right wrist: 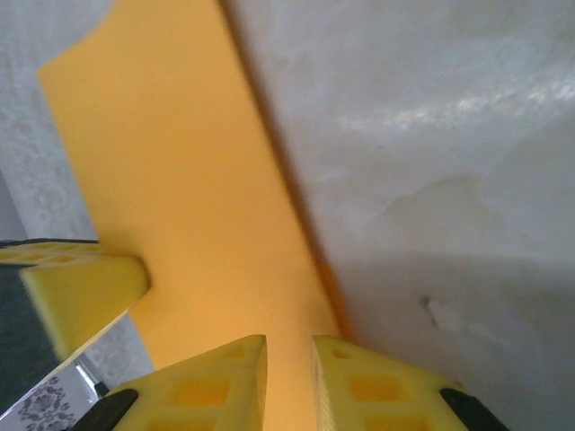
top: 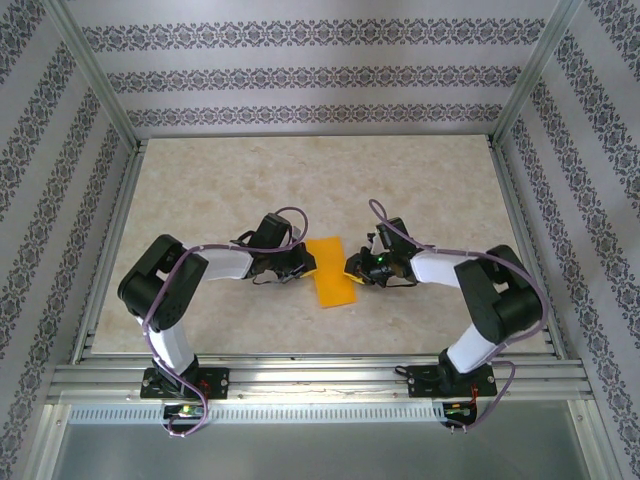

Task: Fold a paper plane with a square sheet of paper (pick it up from the middle)
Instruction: Third fold the triangle at the center of the table.

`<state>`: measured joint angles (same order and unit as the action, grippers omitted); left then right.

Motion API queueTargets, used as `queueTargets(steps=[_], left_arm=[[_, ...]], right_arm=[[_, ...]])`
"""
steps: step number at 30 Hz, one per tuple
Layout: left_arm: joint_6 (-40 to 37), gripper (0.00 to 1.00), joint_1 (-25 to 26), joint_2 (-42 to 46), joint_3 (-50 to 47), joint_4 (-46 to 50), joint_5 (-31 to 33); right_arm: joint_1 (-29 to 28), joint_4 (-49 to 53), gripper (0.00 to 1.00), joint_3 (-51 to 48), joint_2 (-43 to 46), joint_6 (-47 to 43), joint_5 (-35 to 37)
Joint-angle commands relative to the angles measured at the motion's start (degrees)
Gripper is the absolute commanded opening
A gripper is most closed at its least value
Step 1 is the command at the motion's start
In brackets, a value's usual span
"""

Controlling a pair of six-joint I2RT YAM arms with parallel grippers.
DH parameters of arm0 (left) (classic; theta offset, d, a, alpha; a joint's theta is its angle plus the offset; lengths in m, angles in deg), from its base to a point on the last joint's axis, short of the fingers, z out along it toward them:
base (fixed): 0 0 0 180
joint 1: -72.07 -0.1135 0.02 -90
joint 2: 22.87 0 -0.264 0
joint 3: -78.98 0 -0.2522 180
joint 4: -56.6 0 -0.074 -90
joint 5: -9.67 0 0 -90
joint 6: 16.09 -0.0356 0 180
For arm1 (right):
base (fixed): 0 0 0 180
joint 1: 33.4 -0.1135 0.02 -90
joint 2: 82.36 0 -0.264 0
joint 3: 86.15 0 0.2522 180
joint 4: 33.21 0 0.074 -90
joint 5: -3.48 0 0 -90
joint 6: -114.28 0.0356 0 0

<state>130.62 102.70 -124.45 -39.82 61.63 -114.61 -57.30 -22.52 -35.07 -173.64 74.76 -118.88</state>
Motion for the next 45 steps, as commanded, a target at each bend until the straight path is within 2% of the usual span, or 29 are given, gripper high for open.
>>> queueTargets(steps=[1,5,10,14,16,20,23,26,30,33,37,42,45], left_arm=[[1.30,0.08,-0.20,2.44,-0.22,-3.10,-0.70],[2.22,0.08,-0.24,2.68,-0.46,-3.29,-1.54],[4.19,0.08,-0.35,2.96,-1.90,-6.00,-2.01],[4.59,0.08,-0.55,3.53,-2.09,-5.96,-2.24],[5.07,0.08,-0.74,3.92,-2.33,-6.19,-1.75],[6.06,0.08,-0.95,4.15,-2.34,-6.72,-2.45],[7.21,0.07,-1.01,4.71,-3.07,-7.99,-2.11],[7.65,0.07,-1.09,5.07,-3.33,-8.14,-2.02],[7.93,0.07,-1.10,5.16,-3.50,-8.08,-2.15],[7.72,0.07,-1.10,5.34,-3.48,-7.44,-2.17],[7.70,0.07,-1.17,5.34,-3.53,-7.45,-1.85],[7.60,0.07,-1.17,5.21,-3.38,-7.44,-2.11],[7.62,0.07,-1.19,5.25,-3.17,-7.27,-2.10]], right_arm=[[-1.03,1.88,0.24,-1.22,7.41,-3.14,7.12],[-3.32,2.98,0.29,-2.45,15.52,-10.51,15.84],[-8.35,2.07,0.35,-5.56,24.95,-25.18,25.09],[-14.14,-1.04,0.37,-10.06,31.04,-41.05,27.96],[-18.77,-1.67,0.38,-12.06,33.57,-50.29,29.45],[-24.80,-2.73,0.40,-14.18,35.04,-57.86,30.85],[-28.80,-1.82,0.42,-13.31,33.99,-60.62,32.02],[-33.28,-2.30,0.43,-12.17,31.10,-62.95,37.05],[-41.11,-10.79,0.45,-13.45,23.83,-69.21,47.13],[-44.34,-15.98,0.46,-13.34,19.48,-70.23,54.64],[-44.97,-20.73,0.48,-14.03,15.91,-70.63,56.49],[-44.83,-21.36,0.48,-12.78,11.43,-71.41,59.58],[-44.83,-20.92,0.47,-12.88,10.32,-70.43,58.30]])
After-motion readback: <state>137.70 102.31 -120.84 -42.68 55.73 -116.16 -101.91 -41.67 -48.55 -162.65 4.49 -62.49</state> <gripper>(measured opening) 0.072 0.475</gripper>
